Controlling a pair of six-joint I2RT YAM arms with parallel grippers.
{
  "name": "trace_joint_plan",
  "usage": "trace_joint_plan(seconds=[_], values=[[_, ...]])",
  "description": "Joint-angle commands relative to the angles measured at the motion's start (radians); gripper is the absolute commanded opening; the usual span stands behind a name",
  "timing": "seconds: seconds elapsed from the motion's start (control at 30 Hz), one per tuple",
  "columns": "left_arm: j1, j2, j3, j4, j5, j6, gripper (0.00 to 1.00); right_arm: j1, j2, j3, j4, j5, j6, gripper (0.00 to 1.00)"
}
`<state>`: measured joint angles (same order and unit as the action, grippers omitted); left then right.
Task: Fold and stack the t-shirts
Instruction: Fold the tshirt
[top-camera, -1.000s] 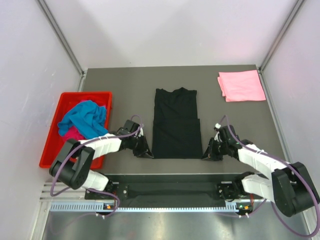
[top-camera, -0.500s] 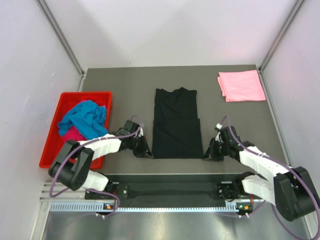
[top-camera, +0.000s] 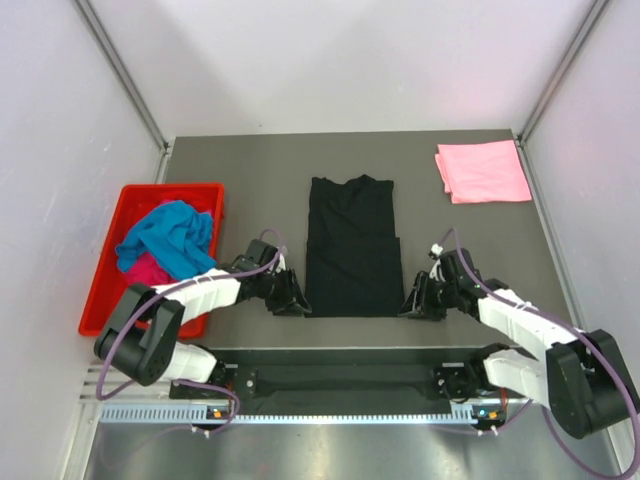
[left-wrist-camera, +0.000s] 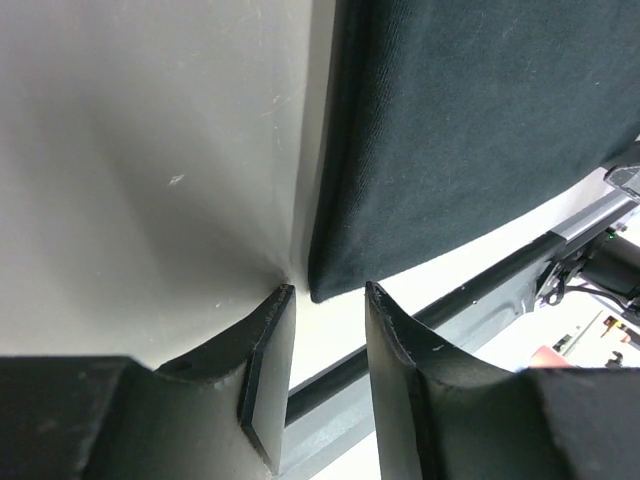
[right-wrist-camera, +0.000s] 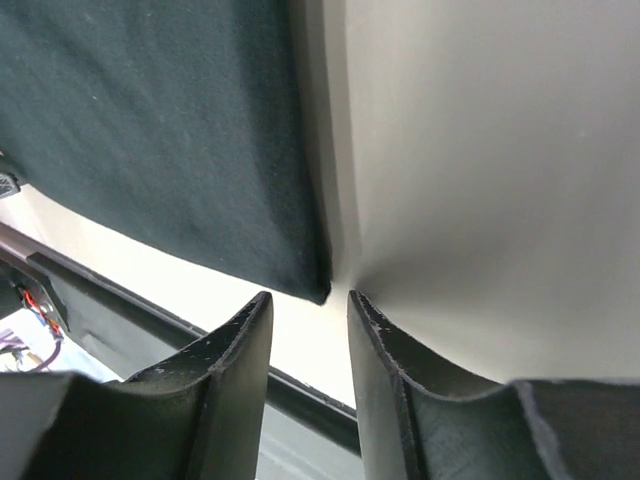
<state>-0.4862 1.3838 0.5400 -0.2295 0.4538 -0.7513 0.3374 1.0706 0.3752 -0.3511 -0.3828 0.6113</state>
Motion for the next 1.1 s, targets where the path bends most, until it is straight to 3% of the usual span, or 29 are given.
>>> trace_joint_plan(seconds=[0.0, 0.23, 0.3, 0.33, 0.4, 0.43, 1.07], values=[[0.003, 0.032, -0.037, 0.004, -0.053, 0.017, 0.4, -0.008, 0.035, 0.002, 0.029, 0.018, -0.018, 0.37], [0.003, 0.055, -0.048, 0.025, -0.057, 0.018, 0.35, -0.006, 0.055, -0.013, 0.046, 0.015, -0.021, 0.31], [0.003, 0.061, -0.054, 0.044, -0.034, 0.018, 0.28, -0.008, 0.063, -0.019, 0.057, 0.009, -0.019, 0.27], [0.003, 0.061, -0.054, 0.047, -0.029, 0.017, 0.15, -0.008, 0.068, -0.024, 0.06, 0.007, -0.019, 0.25], [0.003, 0.052, -0.051, 0.047, -0.009, 0.015, 0.03, -0.006, 0.068, -0.027, 0.058, 0.005, -0.024, 0.15], [0.003, 0.047, -0.048, 0.042, -0.007, 0.015, 0.0, -0.006, 0.055, -0.028, 0.055, 0.004, -0.024, 0.0], [-0.038, -0.196, -0.066, -0.024, 0.059, -0.089, 0.0, 0.009, -0.291, -0.03, -0.14, 0.022, -0.008, 0.0]])
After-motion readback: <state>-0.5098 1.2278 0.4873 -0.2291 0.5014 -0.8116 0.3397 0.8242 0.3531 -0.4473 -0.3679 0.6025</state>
